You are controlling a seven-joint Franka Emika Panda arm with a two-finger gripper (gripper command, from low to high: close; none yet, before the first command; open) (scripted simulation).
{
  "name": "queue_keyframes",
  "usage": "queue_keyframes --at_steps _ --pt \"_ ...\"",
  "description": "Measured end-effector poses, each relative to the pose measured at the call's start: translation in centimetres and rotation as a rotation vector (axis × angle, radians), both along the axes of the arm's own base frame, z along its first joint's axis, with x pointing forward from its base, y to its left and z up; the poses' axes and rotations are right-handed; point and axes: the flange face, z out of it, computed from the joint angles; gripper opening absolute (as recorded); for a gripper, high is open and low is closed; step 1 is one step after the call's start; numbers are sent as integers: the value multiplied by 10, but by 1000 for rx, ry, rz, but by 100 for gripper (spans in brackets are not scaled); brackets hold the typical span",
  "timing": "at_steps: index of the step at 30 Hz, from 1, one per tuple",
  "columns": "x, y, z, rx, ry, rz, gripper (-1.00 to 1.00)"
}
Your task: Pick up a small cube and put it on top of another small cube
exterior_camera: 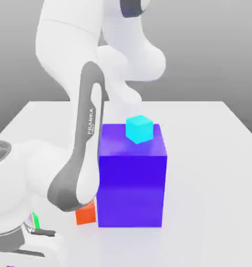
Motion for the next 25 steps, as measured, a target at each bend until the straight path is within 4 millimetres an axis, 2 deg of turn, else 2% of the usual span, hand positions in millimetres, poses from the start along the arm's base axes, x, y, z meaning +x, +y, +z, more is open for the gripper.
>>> queue_keyframes --at_steps 1,2,6,10,14,16,17,21,22,25 --pt "0 0 -4 0 0 0 -100" --pt "0 0 2 0 0 0 -100" --pt "-3 -2 54 -2 0 -6 -100" --pt "-46 -22 87 -18 2 -77 -100" --pt "-100 -35 107 -15 2 -160 -100" --pt "-124 -38 110 -5 1 -195 -100" --pt "-129 -38 105 -2 0 -203 -100" --pt "-134 -39 61 0 -1 -210 -100" --pt "-135 -39 53 0 0 -211 100" --pt "-135 -39 53 0 0 -211 100"
